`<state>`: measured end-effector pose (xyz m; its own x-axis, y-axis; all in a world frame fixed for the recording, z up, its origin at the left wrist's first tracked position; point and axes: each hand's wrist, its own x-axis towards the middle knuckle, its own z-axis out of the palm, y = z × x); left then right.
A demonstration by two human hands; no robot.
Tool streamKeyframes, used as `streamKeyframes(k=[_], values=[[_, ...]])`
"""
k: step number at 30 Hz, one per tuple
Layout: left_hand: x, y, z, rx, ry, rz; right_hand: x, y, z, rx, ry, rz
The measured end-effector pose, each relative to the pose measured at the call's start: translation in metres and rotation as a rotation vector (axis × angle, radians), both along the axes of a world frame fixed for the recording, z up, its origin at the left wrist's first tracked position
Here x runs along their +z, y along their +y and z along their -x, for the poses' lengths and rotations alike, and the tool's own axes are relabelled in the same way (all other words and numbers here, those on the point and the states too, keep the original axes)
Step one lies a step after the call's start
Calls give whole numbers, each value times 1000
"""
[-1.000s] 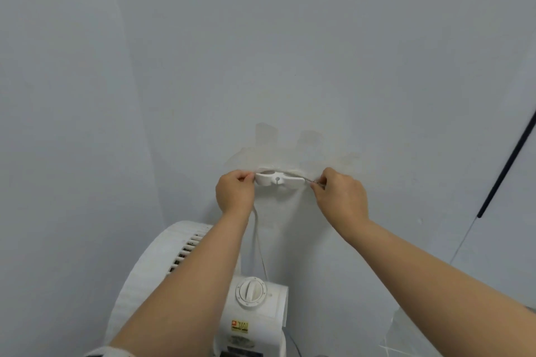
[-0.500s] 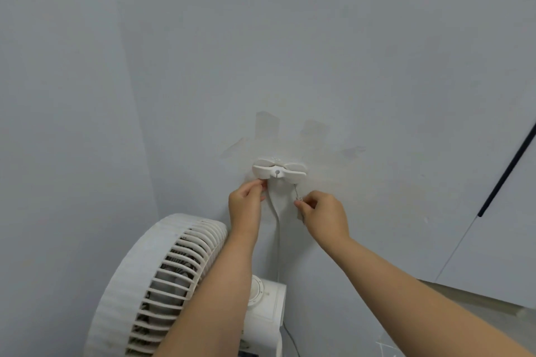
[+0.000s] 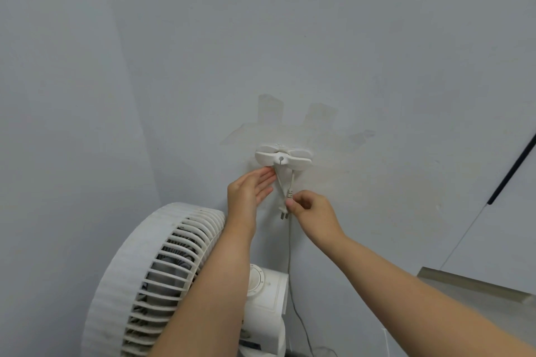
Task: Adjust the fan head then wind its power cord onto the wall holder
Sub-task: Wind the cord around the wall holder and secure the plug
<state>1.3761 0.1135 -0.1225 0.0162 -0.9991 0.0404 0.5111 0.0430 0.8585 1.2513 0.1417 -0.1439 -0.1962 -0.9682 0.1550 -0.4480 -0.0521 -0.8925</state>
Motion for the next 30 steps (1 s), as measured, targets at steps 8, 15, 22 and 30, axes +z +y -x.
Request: streamKeyframes(k=[8, 15, 22, 30], values=[[-2, 2, -5, -27, -103, 52, 2, -2, -2, 54, -178, -42], [-3, 3, -7, -37, -125, 67, 1, 2, -10, 47, -370, -98], [-4, 2, -8, -63, -209, 84, -1, 2, -10, 8, -310, -80], [-3, 3, -3, -22, -306, 102, -7, 4, 2, -46, -402, -142]])
